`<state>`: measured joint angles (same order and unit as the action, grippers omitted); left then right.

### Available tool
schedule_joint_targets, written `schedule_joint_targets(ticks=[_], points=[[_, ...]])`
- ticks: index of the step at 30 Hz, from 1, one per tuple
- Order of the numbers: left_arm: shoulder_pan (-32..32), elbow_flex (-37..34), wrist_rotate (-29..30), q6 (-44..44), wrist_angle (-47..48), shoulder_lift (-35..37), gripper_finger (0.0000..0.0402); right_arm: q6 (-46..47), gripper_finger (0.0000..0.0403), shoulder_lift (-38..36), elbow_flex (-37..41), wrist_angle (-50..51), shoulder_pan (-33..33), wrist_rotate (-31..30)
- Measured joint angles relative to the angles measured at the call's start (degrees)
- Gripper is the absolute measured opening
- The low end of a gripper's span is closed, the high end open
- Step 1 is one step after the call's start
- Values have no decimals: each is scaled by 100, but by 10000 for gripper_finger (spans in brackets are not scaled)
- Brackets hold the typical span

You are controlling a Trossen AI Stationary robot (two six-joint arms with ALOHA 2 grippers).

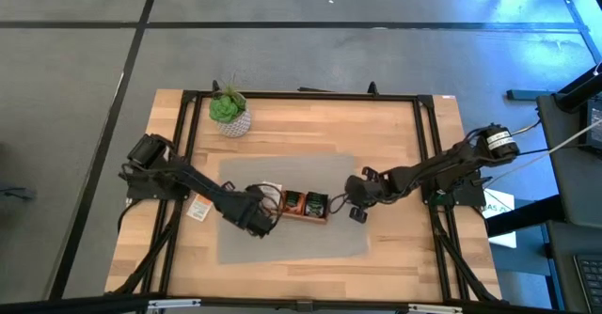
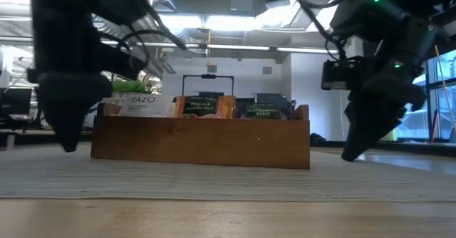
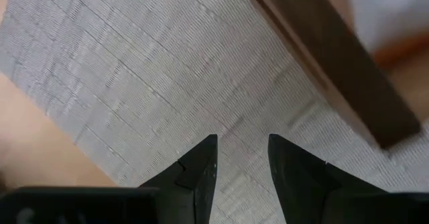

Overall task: Pick & Place Tea
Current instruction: Adjust the gray mat, then adjust the wooden organizer

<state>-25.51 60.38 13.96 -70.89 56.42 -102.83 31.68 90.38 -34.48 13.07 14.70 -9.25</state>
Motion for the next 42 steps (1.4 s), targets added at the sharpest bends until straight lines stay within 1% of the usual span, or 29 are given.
schedule_joint_targets(ticks=[3, 7, 11, 15, 19, 22, 26, 30, 35, 38, 42], points=[[199, 0, 10, 267, -2, 0, 130, 197, 77, -6, -2, 66, 180, -11], [393, 0, 94, 505, -85, 0, 130, 327, 77, -6, -2, 91, 297, -299], [456, 0, 70, 680, -609, 0, 130, 425, 77, -6, -2, 90, 295, -316], [340, 0, -150, 940, -1312, 0, 130, 426, 77, -6, -2, 48, 293, -307], [194, -2, -166, 1059, -1814, 0, 130, 461, 77, -7, 9, 4, 293, -356], [107, -2, -242, 1064, -2026, 0, 130, 557, 77, -117, 11, 24, 316, -437], [9, 0, -651, 1064, -2137, 0, 130, 385, 77, -388, -123, 324, 370, -493], [-96, 0, -645, 1064, -2150, 0, 130, 289, 77, -631, -367, 418, 363, -600], [-141, 0, -593, 881, -2148, 0, 130, 260, 77, -755, -677, 417, 536, -559], [-141, 0, -577, 861, -2150, 0, 130, 467, 77, -744, -896, 815, 712, -324], [-141, 0, -573, 846, -2151, 0, 130, 681, 77, -747, -1176, 842, 1125, 5]])
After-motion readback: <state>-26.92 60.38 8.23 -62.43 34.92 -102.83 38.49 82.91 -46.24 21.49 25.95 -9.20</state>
